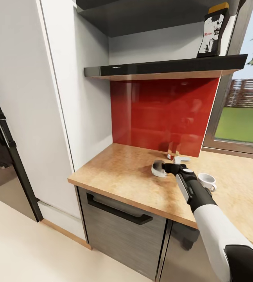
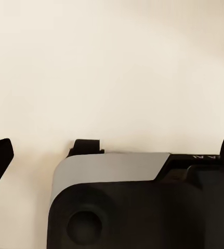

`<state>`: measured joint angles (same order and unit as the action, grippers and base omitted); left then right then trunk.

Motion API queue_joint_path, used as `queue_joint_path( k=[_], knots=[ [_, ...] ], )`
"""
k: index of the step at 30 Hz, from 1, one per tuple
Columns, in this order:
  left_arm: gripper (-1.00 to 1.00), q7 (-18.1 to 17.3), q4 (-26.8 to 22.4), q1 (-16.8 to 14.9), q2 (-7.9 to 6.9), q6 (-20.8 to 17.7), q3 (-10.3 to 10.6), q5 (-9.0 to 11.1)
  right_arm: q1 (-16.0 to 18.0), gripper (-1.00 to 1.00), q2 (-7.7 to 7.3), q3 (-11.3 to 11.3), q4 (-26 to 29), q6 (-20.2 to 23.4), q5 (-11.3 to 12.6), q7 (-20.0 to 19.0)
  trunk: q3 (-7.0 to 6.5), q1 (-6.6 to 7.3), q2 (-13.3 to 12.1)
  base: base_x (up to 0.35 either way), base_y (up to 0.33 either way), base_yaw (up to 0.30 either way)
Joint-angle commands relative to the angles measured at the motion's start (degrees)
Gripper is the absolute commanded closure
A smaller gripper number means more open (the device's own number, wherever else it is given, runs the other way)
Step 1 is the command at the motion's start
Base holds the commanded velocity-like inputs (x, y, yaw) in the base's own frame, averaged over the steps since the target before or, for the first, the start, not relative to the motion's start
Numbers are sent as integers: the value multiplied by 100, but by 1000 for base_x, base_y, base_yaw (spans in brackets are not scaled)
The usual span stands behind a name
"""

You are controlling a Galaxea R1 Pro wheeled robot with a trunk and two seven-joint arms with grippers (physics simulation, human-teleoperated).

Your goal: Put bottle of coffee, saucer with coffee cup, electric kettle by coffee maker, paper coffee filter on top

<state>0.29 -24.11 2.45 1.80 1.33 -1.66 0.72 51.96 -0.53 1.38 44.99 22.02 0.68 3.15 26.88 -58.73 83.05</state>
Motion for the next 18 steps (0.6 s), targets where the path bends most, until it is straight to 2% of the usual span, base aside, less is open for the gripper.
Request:
queue_joint_path(
  k=[1, 8, 18],
  knots=[
    [-100, 3, -41, 2, 4, 7, -16, 8, 35, -100, -1, -4, 42, 32, 8, 17, 5, 0, 3, 0, 0, 0],
    [-100, 3, -44, 2, 4, 7, -16, 8, 78, -100, -1, -4, 268, 32, 8, 17, 5, 0, 3, 0, 0, 0],
    [-100, 4, -44, 2, 2, 7, -17, 8, 73, -100, -1, -4, 256, 31, 7, 17, 5, 0, 3, 0, 0, 0]
  ],
)
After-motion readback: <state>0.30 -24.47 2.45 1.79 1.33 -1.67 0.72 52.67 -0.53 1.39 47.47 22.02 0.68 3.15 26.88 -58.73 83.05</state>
